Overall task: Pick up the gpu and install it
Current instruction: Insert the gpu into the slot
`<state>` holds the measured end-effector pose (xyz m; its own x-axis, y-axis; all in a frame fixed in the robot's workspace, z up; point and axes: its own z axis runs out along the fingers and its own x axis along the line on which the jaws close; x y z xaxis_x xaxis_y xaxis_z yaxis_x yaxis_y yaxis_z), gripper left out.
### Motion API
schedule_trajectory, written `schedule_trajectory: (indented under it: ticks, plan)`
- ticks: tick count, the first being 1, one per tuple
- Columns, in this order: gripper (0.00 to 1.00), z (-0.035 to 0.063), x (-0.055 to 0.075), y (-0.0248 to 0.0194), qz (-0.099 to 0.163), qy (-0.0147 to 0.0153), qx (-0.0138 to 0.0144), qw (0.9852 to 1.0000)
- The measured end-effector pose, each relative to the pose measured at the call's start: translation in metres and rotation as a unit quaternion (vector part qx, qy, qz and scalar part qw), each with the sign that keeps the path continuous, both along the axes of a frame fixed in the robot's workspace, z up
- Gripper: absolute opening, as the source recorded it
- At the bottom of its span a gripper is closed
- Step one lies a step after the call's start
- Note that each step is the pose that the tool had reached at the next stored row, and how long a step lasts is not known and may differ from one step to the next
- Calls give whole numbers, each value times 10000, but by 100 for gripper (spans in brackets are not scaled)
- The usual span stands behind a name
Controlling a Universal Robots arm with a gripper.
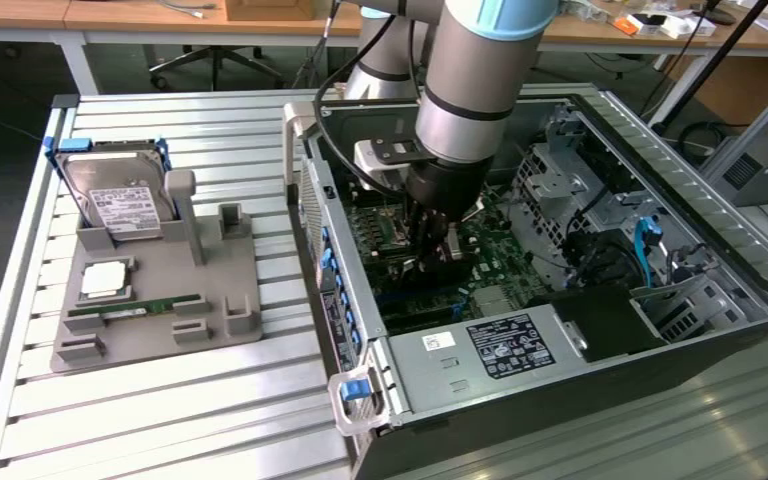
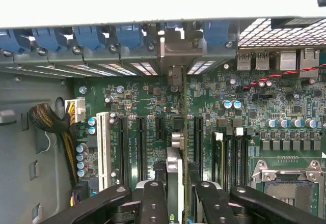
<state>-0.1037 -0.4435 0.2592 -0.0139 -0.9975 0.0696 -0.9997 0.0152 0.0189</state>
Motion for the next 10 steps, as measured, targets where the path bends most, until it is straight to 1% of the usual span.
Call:
schedule_trajectory:
  ticks: [5, 10]
  plan:
    - [27, -4, 1, -5, 1, -1, 1, 10000]
    - [27, -3, 0, -40, 1, 0, 0, 10000]
